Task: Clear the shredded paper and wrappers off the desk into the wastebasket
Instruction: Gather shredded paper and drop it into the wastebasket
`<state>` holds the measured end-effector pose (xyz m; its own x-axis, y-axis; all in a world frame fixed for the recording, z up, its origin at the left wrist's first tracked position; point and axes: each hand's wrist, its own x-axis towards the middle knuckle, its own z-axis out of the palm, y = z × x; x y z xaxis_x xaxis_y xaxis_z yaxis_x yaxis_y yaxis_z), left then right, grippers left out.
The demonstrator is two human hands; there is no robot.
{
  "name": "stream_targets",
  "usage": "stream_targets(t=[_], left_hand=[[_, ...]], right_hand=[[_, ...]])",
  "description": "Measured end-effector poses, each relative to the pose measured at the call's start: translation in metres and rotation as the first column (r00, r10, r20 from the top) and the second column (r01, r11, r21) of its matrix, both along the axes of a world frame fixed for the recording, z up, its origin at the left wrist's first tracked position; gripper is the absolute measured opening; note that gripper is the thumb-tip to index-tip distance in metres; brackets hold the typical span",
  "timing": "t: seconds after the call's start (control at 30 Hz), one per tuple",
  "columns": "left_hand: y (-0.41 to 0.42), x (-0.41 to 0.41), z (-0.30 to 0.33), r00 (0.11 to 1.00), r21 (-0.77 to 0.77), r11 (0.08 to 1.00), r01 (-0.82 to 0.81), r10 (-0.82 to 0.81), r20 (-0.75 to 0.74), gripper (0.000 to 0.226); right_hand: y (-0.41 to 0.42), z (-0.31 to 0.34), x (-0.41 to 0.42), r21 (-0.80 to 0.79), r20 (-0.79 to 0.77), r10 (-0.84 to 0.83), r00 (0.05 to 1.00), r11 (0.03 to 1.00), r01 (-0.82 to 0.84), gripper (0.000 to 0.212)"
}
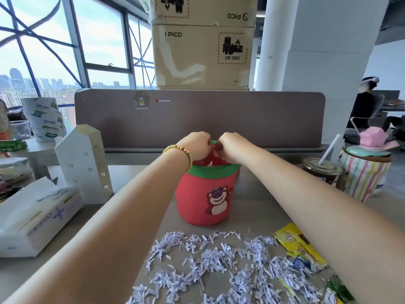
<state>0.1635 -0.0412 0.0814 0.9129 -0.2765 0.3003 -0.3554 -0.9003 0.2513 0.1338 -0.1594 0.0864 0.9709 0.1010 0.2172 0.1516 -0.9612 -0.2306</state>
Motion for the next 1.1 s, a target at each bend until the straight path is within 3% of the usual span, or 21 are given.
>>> stream_targets(t=[0.2, 0.33, 0.43, 0.57, 0.7, 0.77, 1.1], left_hand=[[-0.012, -0.004, 0.017, 0.999, -0.13, 0.992, 0.011, -0.006, 0.035, 0.036], [-0.009, -0.008, 0.019, 0.998, -0.134, 0.991, 0.019, -0.012, 0.056, 0.035], [0.001, -0.022, 0.022, 0.996, -0.143, 0.99, 0.012, 0.001, 0.089, 0.03], [0.013, -0.059, 0.026, 0.983, -0.185, 0.982, 0.026, 0.009, 0.183, 0.03], [0.027, -0.106, 0.007, 0.969, -0.276, 0.961, 0.035, 0.035, 0.245, 0.03], [0.035, -0.127, -0.012, 0.971, -0.294, 0.956, 0.025, 0.047, 0.234, 0.029], [0.077, -0.215, -0.124, 0.992, -0.245, 0.961, -0.129, 0.122, -0.043, 0.027]], right_hand=[[-0.005, 0.006, -0.01, -0.024, -0.009, -0.015, 1.0, 1.0, 0.015, 0.021], [-0.009, 0.007, -0.013, -0.079, -0.014, -0.02, 1.0, 0.997, 0.019, 0.026], [-0.011, 0.009, -0.027, -0.079, -0.002, -0.022, 1.0, 0.997, 0.021, 0.045], [-0.007, 0.004, -0.051, 0.008, 0.155, 0.069, 0.986, 0.997, -0.071, 0.028], [0.005, -0.021, -0.085, 0.157, 0.371, 0.112, 0.922, 0.971, -0.181, 0.035], [0.011, -0.04, -0.106, 0.19, 0.407, 0.117, 0.906, 0.959, -0.21, 0.034], [0.04, -0.128, -0.186, 0.193, 0.108, 0.184, 0.977, 0.96, -0.202, 0.036]])
